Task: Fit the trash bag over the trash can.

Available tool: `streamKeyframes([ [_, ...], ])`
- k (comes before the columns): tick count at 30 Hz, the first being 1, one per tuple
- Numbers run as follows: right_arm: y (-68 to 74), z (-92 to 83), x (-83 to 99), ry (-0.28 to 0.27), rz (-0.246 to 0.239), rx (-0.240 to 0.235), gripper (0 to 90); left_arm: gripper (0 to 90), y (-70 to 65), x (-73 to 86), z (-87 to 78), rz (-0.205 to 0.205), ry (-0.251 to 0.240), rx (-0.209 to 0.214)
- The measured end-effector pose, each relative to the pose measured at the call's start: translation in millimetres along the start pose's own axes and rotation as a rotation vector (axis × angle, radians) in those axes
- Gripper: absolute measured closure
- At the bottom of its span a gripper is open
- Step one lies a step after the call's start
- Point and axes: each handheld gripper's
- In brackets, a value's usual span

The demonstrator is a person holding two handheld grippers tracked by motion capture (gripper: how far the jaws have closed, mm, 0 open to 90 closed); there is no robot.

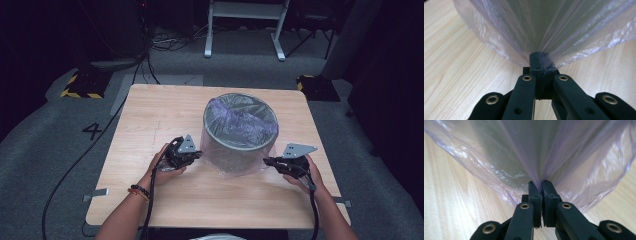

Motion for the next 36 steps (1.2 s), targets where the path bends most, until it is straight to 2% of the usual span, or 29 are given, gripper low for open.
streamKeyframes([
  [6,-7.3,6.0,5.4,0.042,0.026,0.025,86.5,89.7,2.4,5.8,5.8,-0.017,0.025,-0.002],
  [17,-12.2,9.6,9.5,0.033,0.056,0.028,85.8,87.6,2.5,12.3,8.3,-0.047,0.016,0.001],
  [23,-15.7,8.4,12.4,0.028,0.074,0.032,84.7,80.1,2.4,15.0,5.6,-0.054,0.000,0.014],
  [27,-17.3,7.0,14.4,0.028,0.086,0.040,81.9,63.6,0.5,17.4,2.3,-0.066,-0.006,-0.002],
  [30,-18.6,5.4,15.6,0.023,0.094,0.039,80.1,40.8,-0.1,19.2,-2.0,-0.096,-0.009,0.004],
  [33,-19.7,4.2,16.2,0.016,0.100,0.048,79.6,23.7,-2.6,21.1,-9.8,-0.125,-0.041,0.003],
  [34,-20.0,4.1,16.4,0.015,0.102,0.048,80.1,19.2,-3.3,21.7,-12.8,-0.135,-0.047,0.004],
  [36,-20.5,3.9,16.6,0.014,0.102,0.051,80.6,16.2,-4.4,23.2,-18.2,-0.153,-0.064,0.017],
])
Point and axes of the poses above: each handheld gripper's, and its own axes: z roughly forward along the jaws, x roughly out of its underside, y roughly to its left, and after that the axes turned 9 degrees about z, right-handed
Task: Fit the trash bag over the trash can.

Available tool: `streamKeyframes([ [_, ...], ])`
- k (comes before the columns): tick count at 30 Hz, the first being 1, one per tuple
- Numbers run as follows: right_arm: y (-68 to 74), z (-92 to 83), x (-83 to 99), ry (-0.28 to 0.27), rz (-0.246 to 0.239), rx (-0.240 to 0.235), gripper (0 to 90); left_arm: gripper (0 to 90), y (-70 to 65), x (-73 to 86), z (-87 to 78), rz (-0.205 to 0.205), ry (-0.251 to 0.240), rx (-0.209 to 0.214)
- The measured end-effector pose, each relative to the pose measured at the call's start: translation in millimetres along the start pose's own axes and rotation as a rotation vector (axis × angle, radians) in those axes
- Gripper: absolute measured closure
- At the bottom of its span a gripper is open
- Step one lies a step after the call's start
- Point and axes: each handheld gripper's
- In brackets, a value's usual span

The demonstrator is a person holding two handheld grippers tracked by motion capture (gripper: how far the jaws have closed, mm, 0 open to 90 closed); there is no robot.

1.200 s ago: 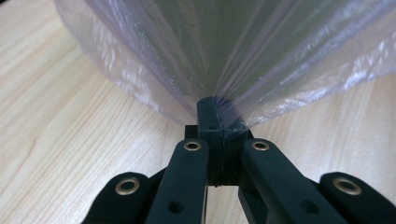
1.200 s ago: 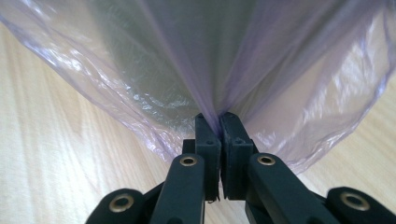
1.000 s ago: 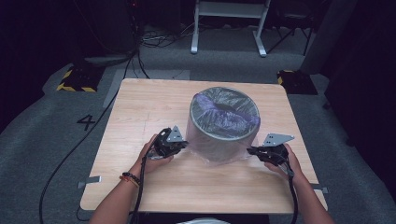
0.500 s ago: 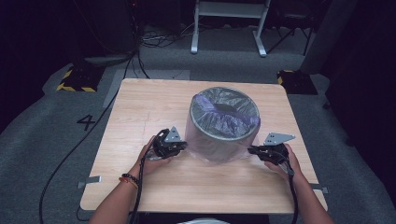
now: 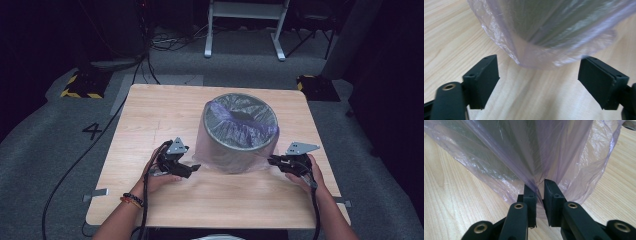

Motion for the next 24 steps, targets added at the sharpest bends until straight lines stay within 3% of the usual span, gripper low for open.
streamKeyframes([
  [3,-0.2,-0.7,-0.1,-0.005,0.008,-0.003,78.3,15.5,-2.7,2.3,-8.2,-0.012,-0.026,-0.006],
  [5,-0.5,-1.3,-0.1,-0.004,0.011,0.001,71.7,15.4,-5.1,4.6,-12.0,-0.010,-0.024,-0.001],
  [12,-0.3,-9.2,1.4,-0.015,0.028,-0.020,51.6,15.5,-14.8,18.3,-17.3,0.042,0.072,-0.042],
  [19,1.3,-18.8,4.5,-0.051,0.042,-0.026,32.6,15.6,-15.1,31.0,-22.7,0.008,0.097,-0.039],
  [24,2.5,-25.4,4.9,-0.074,0.043,-0.006,25.0,15.6,-18.0,38.7,-23.9,-0.001,0.126,-0.037],
])
Point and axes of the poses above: each handheld gripper's, and its own axes: z roughly forward along the jaws, x roughly out of its underside, y roughly to its left, and after that the axes turned 9 degrees about z, right-handed
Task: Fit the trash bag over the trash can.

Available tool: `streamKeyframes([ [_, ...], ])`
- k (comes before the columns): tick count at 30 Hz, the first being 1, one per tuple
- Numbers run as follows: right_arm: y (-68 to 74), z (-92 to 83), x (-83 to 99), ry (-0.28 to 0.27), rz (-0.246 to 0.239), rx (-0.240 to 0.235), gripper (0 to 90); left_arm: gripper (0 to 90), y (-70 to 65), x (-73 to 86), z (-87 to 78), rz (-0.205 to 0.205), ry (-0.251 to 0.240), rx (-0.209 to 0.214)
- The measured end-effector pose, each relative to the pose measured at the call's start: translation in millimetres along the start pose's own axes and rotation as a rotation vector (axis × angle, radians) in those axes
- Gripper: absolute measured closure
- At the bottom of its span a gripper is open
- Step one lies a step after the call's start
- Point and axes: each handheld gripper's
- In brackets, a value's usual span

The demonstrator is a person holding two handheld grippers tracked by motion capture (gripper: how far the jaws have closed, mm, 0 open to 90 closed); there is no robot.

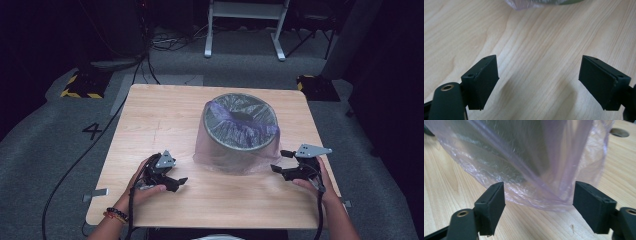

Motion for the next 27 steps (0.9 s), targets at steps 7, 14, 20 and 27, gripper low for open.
streamKeyframes([
  [7,1.5,-11.6,-0.1,-0.039,0.003,0.014,22.3,15.6,-2.2,6.7,3.5,-0.008,0.036,0.014],
  [14,2.7,-22.7,-2.9,-0.083,0.010,0.037,21.6,15.1,-2.4,10.2,3.4,-0.010,0.014,0.010],
  [20,6.5,-33.4,-8.8,-0.131,0.011,0.036,20.0,14.8,-1.5,11.3,2.8,-0.006,0.013,0.009],
  [27,17.1,-48.6,-28.4,-0.183,-0.009,0.048,19.0,14.7,-1.1,11.2,2.9,-0.004,0.013,0.011],
])
Point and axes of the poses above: each handheld gripper's, and its own axes: z roughly forward along the jaws, x roughly out of its underside, y roughly to its left, and after that the axes turned 9 degrees about z, right-handed
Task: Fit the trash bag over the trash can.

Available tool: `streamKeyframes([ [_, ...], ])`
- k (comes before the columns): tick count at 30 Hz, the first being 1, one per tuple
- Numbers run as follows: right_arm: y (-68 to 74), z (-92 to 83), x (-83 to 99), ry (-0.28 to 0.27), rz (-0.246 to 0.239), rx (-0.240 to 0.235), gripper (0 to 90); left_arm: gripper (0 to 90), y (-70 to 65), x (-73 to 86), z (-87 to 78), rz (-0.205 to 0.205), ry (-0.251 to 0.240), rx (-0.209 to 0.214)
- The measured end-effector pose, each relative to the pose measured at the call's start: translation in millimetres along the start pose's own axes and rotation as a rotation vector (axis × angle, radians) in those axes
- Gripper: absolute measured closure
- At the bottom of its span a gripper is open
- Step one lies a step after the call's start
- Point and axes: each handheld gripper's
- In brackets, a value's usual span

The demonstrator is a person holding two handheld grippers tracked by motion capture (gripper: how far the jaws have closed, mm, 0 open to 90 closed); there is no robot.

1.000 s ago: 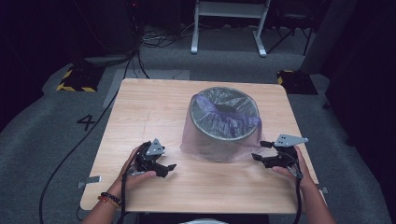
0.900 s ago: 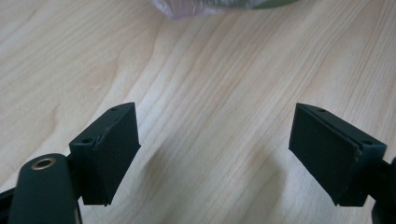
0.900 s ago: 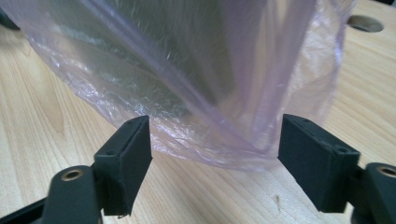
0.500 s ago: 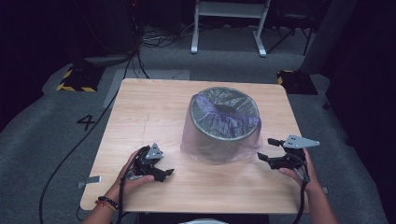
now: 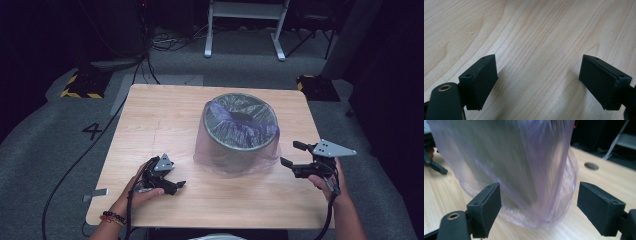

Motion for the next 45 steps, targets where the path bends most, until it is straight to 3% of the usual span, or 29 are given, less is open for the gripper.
streamKeyframes([
  [10,18.5,-6.4,-48.9,-0.028,-0.092,0.027,16.4,14.7,0.1,0.0,0.0,0.001,0.000,0.002],
  [15,25.2,-1.5,-75.1,-0.034,-0.124,0.000,19.9,14.7,0.4,0.1,-0.1,0.003,0.000,0.003],
  [29,35.5,25.4,-111.4,0.015,-0.185,-0.025,18.3,14.7,0.4,0.1,-0.1,0.004,0.000,0.003],
  [45,32.9,64.5,-136.2,0.072,-0.144,-0.056,22.9,14.7,0.6,0.2,-0.1,0.005,0.000,0.005],
])
Point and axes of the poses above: each handheld gripper's, and its own axes: z roughly forward along the jaws, x roughly out of its underside, y roughly to its left, and after that the axes turned 9 degrees about z, right-handed
